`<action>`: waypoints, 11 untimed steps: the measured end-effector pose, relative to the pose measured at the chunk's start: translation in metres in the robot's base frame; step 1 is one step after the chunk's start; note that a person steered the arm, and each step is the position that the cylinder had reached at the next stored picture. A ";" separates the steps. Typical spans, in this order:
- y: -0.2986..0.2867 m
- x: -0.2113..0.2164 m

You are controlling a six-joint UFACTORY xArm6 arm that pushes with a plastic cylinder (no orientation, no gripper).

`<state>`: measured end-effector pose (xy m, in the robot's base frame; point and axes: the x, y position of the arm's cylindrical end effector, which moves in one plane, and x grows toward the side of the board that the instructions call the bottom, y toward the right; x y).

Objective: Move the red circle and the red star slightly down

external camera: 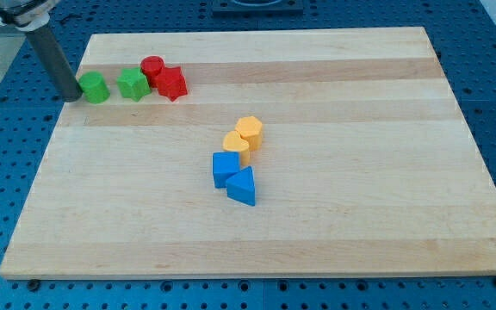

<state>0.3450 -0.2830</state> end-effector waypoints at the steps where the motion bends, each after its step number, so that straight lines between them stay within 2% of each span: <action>1: 0.023 0.000; 2: 0.022 0.000; 3: -0.009 -0.014; 4: -0.016 -0.051; 5: 0.014 -0.071; 7: 0.093 -0.071; 11: 0.126 -0.064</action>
